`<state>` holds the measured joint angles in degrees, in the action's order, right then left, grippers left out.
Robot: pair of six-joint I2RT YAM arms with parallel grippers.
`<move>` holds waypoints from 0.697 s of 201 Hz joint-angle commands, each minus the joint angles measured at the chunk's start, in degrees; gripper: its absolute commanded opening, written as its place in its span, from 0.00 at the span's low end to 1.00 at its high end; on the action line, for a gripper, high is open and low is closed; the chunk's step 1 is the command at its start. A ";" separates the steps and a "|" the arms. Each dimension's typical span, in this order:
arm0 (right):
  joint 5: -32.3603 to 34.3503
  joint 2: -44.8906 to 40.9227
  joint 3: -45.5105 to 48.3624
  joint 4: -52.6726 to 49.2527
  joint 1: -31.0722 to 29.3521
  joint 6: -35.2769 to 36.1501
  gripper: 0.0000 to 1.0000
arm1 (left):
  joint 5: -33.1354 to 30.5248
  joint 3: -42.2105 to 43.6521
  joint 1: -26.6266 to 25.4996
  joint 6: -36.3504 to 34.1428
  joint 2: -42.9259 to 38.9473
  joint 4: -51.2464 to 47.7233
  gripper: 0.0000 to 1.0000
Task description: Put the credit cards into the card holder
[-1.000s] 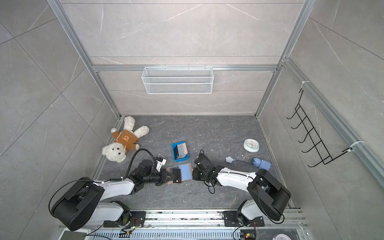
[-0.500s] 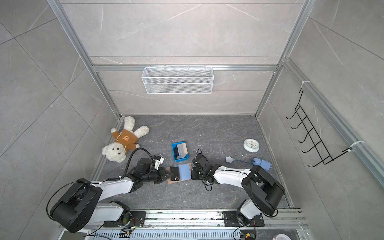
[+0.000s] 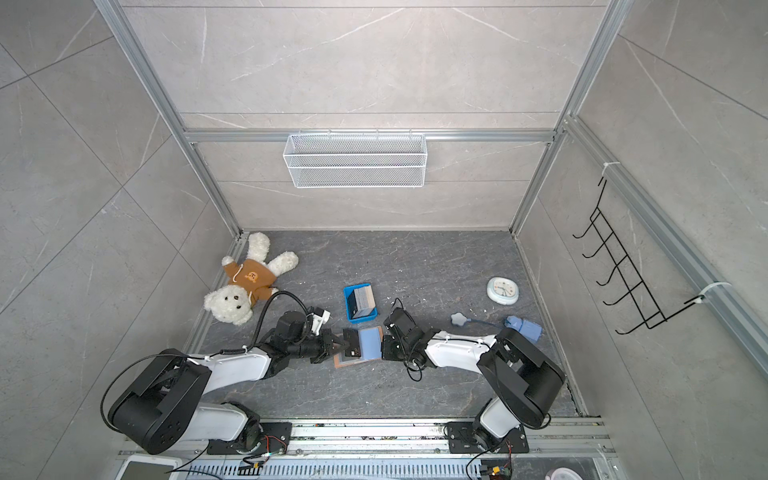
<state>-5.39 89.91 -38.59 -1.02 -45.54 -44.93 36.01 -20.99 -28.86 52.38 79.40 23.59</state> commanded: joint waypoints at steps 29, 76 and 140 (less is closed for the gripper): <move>0.06 0.57 -0.88 -0.83 -0.39 0.81 0.12 | -0.77 -0.59 0.17 -0.98 0.16 2.77 0.00; 0.38 -0.62 -0.21 -0.67 -0.35 0.88 0.12 | -1.79 0.20 0.12 -1.05 -2.71 1.74 0.00; 0.11 -0.97 0.53 0.52 -0.37 0.81 0.13 | -1.62 0.06 0.12 -1.10 -1.84 1.94 0.00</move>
<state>-5.37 89.89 -38.57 -1.02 -45.54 -44.93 34.59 -20.86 -28.88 52.36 76.75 24.01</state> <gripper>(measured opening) 0.125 0.045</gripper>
